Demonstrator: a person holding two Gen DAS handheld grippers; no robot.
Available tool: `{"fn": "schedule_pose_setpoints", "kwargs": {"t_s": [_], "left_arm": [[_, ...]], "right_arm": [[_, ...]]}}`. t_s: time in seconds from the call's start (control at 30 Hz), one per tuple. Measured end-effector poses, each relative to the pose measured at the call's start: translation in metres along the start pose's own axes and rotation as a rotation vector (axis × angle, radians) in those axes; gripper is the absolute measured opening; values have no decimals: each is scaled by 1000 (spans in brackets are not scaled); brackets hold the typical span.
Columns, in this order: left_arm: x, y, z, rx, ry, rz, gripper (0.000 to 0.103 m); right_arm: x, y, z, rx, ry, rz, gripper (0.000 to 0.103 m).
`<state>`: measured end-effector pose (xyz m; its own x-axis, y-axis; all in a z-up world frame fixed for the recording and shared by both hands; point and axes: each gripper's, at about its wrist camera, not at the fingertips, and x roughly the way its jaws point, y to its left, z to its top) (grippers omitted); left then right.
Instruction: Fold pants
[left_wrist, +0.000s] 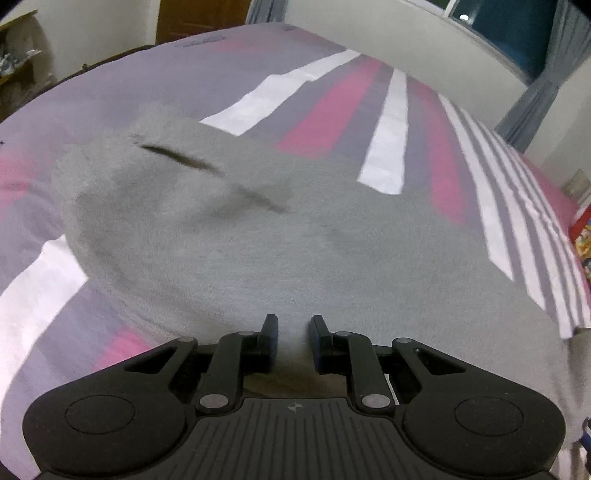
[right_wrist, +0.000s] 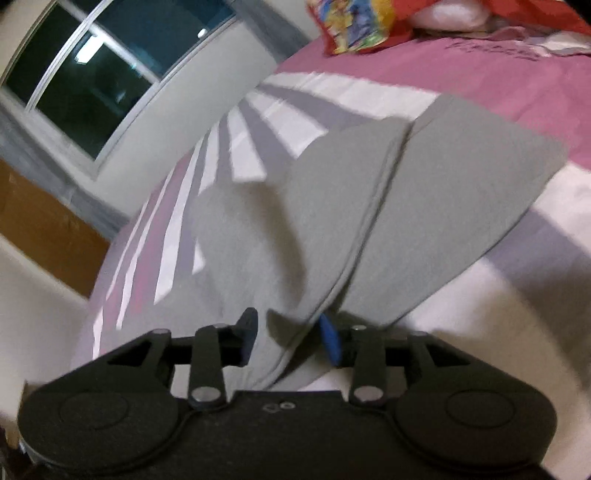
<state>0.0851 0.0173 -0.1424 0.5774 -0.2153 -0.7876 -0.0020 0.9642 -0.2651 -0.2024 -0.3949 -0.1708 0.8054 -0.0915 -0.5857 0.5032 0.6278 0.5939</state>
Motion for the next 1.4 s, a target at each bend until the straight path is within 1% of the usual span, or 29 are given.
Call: {"fn": "schedule_pose_setpoints", "kwargs": {"t_s": [0.1, 0.17, 0.3, 0.4, 0.43, 0.47, 0.5, 0.53, 0.57, 0.67, 0.7, 0.77, 0.8, 0.83, 0.9, 0.97, 1.0, 1.03, 1.07, 1.1, 1.13, 1.17, 1.2, 1.23, 1.27, 1.3, 1.33, 1.4], "left_arm": [[2, -12, -5, 29, 15, -10, 17], [7, -17, -9, 28, 28, -8, 17], [10, -21, -13, 33, 30, 11, 18], [11, -21, -14, 40, 31, 23, 18], [11, -22, -14, 42, 31, 24, 18], [11, -22, -14, 43, 31, 27, 18], [11, -23, -15, 47, 30, 31, 18], [11, -25, -15, 52, 29, 36, 18], [11, -25, -15, 56, 28, 40, 18], [11, -26, -16, 64, 25, 44, 18], [11, -26, -16, 65, 24, 44, 18], [11, -25, -17, 67, 23, 41, 18], [11, -25, -17, 71, 23, 39, 18], [11, -25, -17, 76, 22, 38, 18], [11, -25, -17, 78, 19, 37, 18], [11, -25, -18, 83, 17, 37, 18], [11, -25, -18, 85, 17, 37, 18], [10, -25, -18, 87, 18, 38, 18], [10, -26, -18, 90, 18, 39, 18], [10, -27, -18, 93, 18, 40, 18], [9, -28, -18, 97, 17, 42, 18], [7, -29, -17, 99, 16, 43, 18], [4, -32, -17, 98, 13, 31, 18], [1, -35, -18, 100, 11, 20, 18], [-1, -41, -18, 104, 8, 5, 18], [-2, -47, -18, 112, 7, -12, 18], [-2, -56, -18, 125, 7, -30, 18], [2, -78, -18, 159, 11, -62, 18]], "right_arm": [[5, -17, 24, 46, -25, -48, 38], [12, -31, 42, 67, -41, -73, 35], [30, -44, 67, 98, -62, -88, 29], [54, -52, 87, 156, -66, -62, 20], [56, -54, 90, 179, -61, -49, 13], [60, -56, 93, 208, -56, -17, 9], [56, -55, 93, 214, -53, 6, 8], [51, -50, 95, 192, -63, 11, 6], [41, -42, 97, 154, -92, 20, 6], [-2, -21, 100, 48, -215, 17, 5], [-18, -16, 97, 6, -257, -3, 5], [-36, -18, 92, -46, -290, -54, 5], [-45, -26, 86, -53, -292, -86, 5], [-47, -35, 81, -53, -274, -117, 5], [-38, -61, 68, -27, -204, -184, 5], [-27, -78, 56, -17, -139, -238, 5], [-23, -82, 53, -20, -129, -247, 4], [-23, -83, 52, -14, -126, -248, 6], [-22, -82, 56, -5, -117, -248, 10], [-22, -81, 60, -6, -120, -249, 13], [-25, -77, 66, -22, -131, -269, 18], [-28, -74, 72, -44, -149, -308, 19], [-37, -73, 72, -50, -174, -341, 19], [-44, -72, 71, -50, -199, -368, 23], [-50, -69, 71, -56, -222, -395, 23], [-53, -64, 72, -80, -239, -382, 23], [-51, -59, 72, -114, -234, -358, 23], [-38, -36, 73, -223, -205, -331, 23]]}}
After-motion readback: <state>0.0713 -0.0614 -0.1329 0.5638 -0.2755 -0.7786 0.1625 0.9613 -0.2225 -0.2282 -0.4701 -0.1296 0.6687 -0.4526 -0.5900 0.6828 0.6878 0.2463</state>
